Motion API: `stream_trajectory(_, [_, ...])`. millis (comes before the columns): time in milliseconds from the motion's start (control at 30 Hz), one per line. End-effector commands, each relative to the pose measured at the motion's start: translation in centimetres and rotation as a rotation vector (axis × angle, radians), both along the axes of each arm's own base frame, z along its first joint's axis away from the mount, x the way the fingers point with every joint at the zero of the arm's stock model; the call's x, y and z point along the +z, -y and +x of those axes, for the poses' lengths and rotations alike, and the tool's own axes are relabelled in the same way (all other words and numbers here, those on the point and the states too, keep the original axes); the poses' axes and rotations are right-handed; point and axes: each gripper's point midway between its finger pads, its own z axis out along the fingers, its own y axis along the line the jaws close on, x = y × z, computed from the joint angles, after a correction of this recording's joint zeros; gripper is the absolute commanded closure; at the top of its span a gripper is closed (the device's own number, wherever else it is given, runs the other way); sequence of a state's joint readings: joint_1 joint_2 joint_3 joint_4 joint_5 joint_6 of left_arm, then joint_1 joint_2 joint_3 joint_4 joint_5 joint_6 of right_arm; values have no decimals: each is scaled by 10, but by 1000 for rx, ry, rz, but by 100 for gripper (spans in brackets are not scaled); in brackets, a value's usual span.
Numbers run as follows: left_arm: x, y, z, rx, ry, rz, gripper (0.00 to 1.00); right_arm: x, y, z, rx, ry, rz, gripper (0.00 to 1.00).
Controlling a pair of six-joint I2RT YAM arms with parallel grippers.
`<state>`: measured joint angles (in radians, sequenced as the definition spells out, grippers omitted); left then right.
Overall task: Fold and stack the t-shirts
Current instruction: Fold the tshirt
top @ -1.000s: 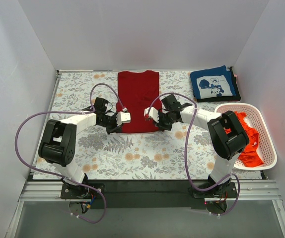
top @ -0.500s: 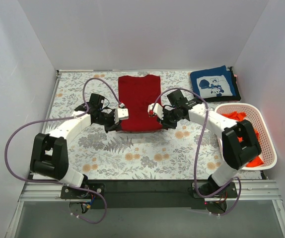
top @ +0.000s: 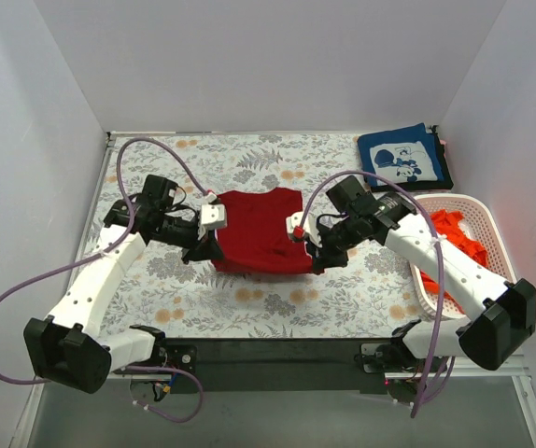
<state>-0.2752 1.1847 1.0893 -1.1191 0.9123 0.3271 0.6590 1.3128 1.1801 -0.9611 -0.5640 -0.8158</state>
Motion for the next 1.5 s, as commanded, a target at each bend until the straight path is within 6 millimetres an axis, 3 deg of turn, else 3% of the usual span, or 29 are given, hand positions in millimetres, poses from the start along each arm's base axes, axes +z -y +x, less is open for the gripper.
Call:
stream_trajectory(0, [25, 8, -1, 58, -124, -57, 100, 30, -2, -13, 15, -49, 20, 99])
stream_trajectory(33, [33, 8, 9, 79, -124, -70, 100, 25, -5, -4, 11, -61, 1, 99])
stream_trajectory(67, [27, 8, 20, 100, -159, -70, 100, 35, -8, 13, -4, -27, 23, 99])
stream_trajectory(133, [28, -2, 49, 164, -155, -95, 100, 28, -13, 38, -26, -63, 10, 99])
stream_trajectory(233, [22, -11, 93, 199, -160, -95, 100, 37, -19, 87, -42, -49, 28, 99])
stream_trajectory(267, [31, -12, 108, 210, -135, -104, 100, 36, -17, 103, -45, -35, 33, 99])
stream_trajectory(300, [18, -11, 124, 219, -176, -102, 100, 35, -22, 124, -46, -31, 34, 99])
stream_trajectory(367, [17, -11, 150, 240, -163, -96, 100, 27, -20, 142, -41, -45, 27, 99])
stream_trajectory(467, [-13, -13, 184, 290, -196, -60, 100, 6, -22, 173, -42, -52, 14, 99])
stream_trajectory(500, [-27, -13, 198, 308, -207, -51, 100, -12, -22, 181, -42, -75, -8, 99])
stream_trajectory(567, [-42, -14, 210, 328, -218, -38, 100, -18, -23, 199, -52, -62, -9, 99])
stream_trajectory(600, [-50, -15, 222, 358, -214, -26, 100, -36, -23, 206, -56, -92, -25, 99])
stream_trajectory(667, [-71, -15, 237, 372, -215, -20, 100, -43, -23, 223, -77, -82, -24, 99])
stream_trajectory(700, [-78, -16, 242, 412, -238, -12, 100, -58, -23, 229, -85, -103, -36, 99])
stream_trajectory(867, [-112, -13, 256, 468, -264, 10, 100, -91, -22, 254, -151, -112, -49, 99])
stream_trajectory(1033, [-127, -12, 256, 490, -272, 35, 100, -109, -19, 253, -172, -135, -66, 99])
stream_trajectory(1133, [-121, -13, 249, 473, -270, 34, 100, -101, -19, 251, -179, -134, -57, 99])
stream_trajectory(1267, [-93, -13, 236, 451, -262, 15, 100, -52, -24, 249, -180, -72, 17, 99])
stream_trajectory(1333, [-77, -13, 238, 463, -249, -9, 100, -37, -29, 247, -179, -66, 54, 99])
stream_trajectory(1400, [-72, -13, 245, 481, -232, -17, 100, -36, -31, 248, -176, -62, 65, 99])
stream_trajectory(1467, [-78, -13, 252, 491, -223, -12, 100, -52, -31, 252, -180, -84, 48, 99])
